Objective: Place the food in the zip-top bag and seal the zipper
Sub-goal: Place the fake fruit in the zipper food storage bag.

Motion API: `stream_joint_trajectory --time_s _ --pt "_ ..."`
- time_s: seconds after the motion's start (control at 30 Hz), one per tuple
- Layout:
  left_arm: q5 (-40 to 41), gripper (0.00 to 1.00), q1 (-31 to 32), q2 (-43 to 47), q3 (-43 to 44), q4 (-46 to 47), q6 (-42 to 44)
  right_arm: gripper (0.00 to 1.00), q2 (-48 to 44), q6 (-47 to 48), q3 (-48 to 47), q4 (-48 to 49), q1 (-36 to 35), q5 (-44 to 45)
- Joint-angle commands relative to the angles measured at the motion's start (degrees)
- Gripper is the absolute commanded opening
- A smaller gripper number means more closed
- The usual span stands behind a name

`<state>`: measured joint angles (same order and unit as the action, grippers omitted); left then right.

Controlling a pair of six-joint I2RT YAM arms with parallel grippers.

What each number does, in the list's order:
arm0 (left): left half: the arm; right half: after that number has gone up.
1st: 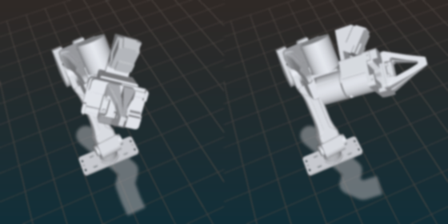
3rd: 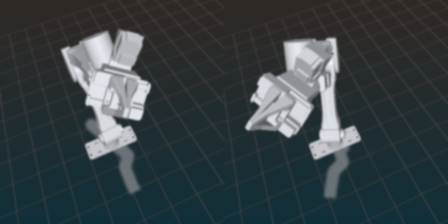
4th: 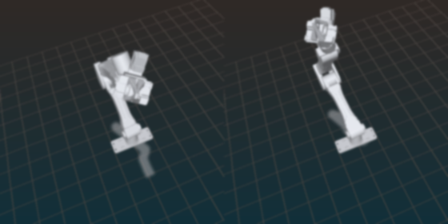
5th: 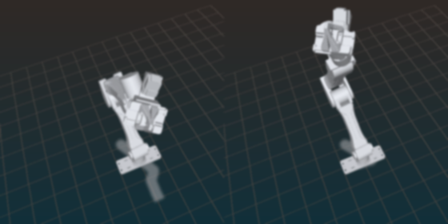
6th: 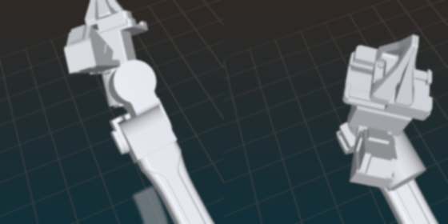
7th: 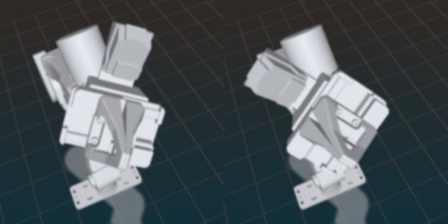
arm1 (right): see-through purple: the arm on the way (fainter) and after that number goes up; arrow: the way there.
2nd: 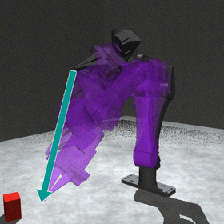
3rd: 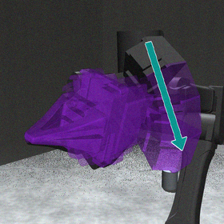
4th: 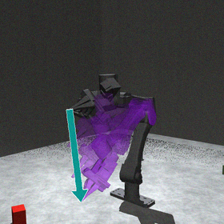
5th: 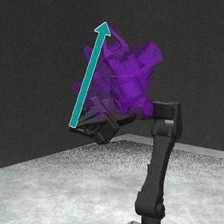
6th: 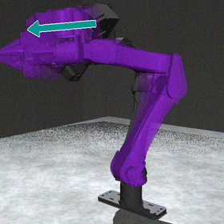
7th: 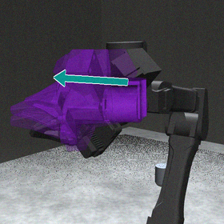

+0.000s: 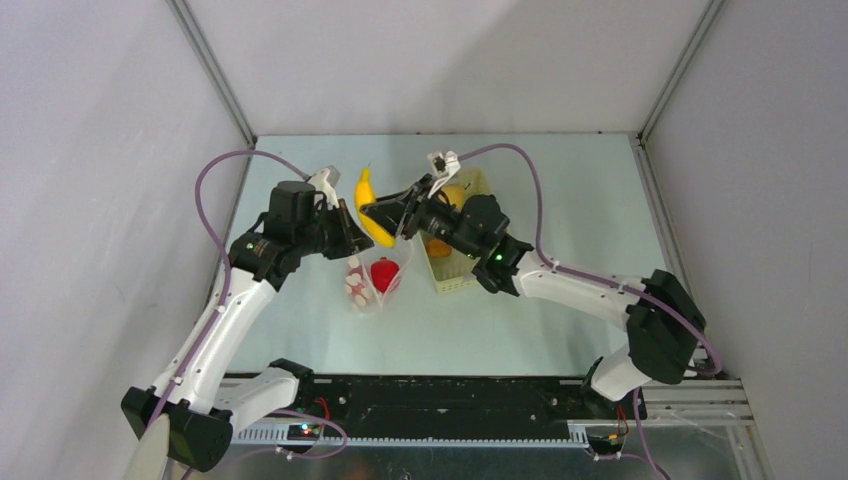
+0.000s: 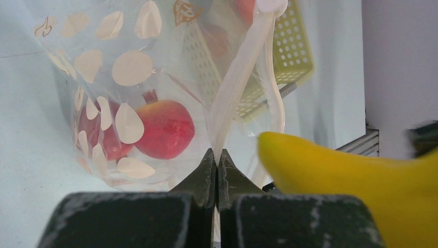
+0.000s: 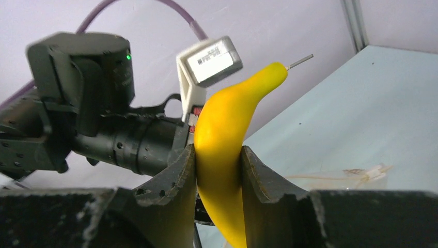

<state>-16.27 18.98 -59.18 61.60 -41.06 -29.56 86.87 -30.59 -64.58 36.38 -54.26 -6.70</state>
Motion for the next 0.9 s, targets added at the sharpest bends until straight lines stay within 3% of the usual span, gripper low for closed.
stream_joint_trajectory --time_s 0.0,0.3,0.67,0.87 --pt "-1.69 0.00 -0.37 0.77 0.69 2.12 -0.17 0.07 2.61 0.07 0.59 10.17 -1.28 -1.85" --pt "-0.68 0.00 -0.43 1.44 0.88 1.70 -0.30 0.07 -0.27 6.12 6.24 7.68 -4.52 5.48" --pt "0.12 0.00 -0.41 1.53 0.88 1.62 -0.49 0.06 -3.53 5.72 10.00 -0.49 -5.47 16.60" --pt "0.06 0.00 -0.38 1.47 0.89 1.68 -0.65 0.06 -3.66 5.00 10.00 -4.79 -6.05 17.65"
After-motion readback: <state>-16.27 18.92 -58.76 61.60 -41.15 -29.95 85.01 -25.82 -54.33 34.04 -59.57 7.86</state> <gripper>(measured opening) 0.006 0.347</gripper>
